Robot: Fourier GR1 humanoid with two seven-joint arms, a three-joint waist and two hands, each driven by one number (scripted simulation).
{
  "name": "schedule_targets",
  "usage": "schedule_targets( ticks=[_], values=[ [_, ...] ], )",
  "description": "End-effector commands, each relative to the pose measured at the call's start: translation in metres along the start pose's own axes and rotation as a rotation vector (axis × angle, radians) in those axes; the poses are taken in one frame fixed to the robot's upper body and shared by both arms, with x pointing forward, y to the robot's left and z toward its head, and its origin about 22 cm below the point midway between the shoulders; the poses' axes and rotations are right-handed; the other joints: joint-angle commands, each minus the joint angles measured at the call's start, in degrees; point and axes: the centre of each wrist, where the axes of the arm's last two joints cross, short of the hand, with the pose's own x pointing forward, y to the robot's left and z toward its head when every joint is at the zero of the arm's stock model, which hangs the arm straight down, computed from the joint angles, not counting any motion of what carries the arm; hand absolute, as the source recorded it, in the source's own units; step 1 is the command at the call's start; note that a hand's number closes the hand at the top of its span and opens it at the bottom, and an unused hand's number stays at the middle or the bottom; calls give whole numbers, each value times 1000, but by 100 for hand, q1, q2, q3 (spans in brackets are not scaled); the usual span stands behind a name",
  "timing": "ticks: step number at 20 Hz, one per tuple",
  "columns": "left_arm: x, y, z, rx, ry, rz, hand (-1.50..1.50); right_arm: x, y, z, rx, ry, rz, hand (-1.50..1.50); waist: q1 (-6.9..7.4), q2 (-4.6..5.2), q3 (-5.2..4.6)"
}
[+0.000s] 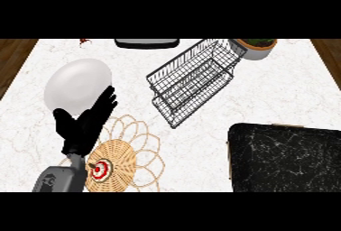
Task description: Pick the eggplant from the tray and place it in the tiered basket
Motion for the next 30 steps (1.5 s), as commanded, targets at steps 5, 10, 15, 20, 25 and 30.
schedule_targets(
  ticks=[5,10,15,20,25,30],
  values=[
    [14,-7,-3,-14,3,-4,0,66,-18,-43,-23,-64,55,150,54,12,0],
    [3,7,-9,-18,3,0,0,99,-33,-88,-7,-45,93,150,96,27,-4],
    [-2,-12,-15,-21,5,7,0,114,5,-133,10,-11,5,150,73,26,-3],
    [8,3,-17,-26,-9,-6,0,135,40,-178,-9,19,-27,150,109,36,-2],
    [4,-5,0,-42,-9,6,0,147,81,-210,15,12,-46,150,151,28,0],
    [13,-1,-7,-30,1,-5,0,148,132,-234,53,-1,-91,150,138,34,1]
  ],
)
